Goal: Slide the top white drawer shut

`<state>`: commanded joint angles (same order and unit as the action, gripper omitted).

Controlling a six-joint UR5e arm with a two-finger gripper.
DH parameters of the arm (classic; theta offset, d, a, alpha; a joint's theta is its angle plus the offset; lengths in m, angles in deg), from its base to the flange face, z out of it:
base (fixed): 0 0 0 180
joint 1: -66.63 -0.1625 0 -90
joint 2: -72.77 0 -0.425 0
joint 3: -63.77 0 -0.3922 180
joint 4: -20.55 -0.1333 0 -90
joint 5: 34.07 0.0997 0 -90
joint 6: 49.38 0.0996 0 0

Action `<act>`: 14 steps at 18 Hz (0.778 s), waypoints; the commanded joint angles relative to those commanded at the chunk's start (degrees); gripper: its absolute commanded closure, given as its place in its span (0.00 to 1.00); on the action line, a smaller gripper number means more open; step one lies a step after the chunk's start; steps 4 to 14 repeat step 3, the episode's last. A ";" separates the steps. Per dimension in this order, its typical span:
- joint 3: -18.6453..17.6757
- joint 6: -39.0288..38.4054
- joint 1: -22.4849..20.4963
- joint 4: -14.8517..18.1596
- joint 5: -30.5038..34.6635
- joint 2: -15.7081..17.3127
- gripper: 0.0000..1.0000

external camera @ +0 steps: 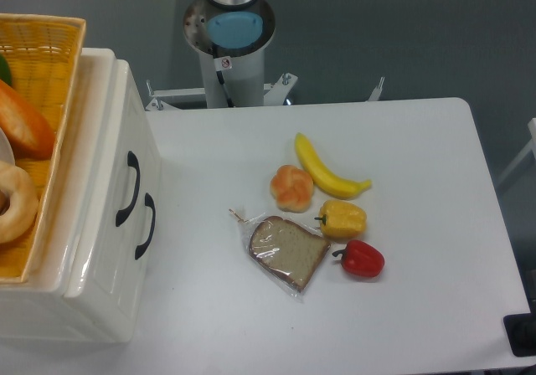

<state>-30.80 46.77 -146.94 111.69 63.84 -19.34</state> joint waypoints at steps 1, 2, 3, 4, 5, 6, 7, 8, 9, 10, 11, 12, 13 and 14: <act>0.09 0.00 0.00 0.00 0.09 0.00 0.00; 0.09 0.09 0.00 0.09 0.00 0.00 0.00; 0.09 0.09 -0.09 0.00 0.00 0.00 0.00; 0.09 0.09 -0.09 0.00 0.00 0.00 0.00; 0.09 0.09 -0.09 0.00 0.00 0.00 0.00; 0.09 0.09 -0.09 0.00 0.00 0.00 0.00; 0.09 0.09 -0.09 0.00 0.00 0.00 0.00; 0.09 0.09 -0.09 0.00 0.00 0.00 0.00; 0.09 0.09 -0.09 0.00 0.00 0.00 0.00; 0.09 0.09 -0.09 0.00 0.00 0.00 0.00; 0.09 0.09 -0.09 0.00 0.00 0.00 0.00; 0.09 0.09 -0.09 0.00 0.00 0.00 0.00; 0.09 0.09 -0.09 0.00 0.00 0.00 0.00; 0.09 0.09 -0.09 0.00 0.00 0.00 0.00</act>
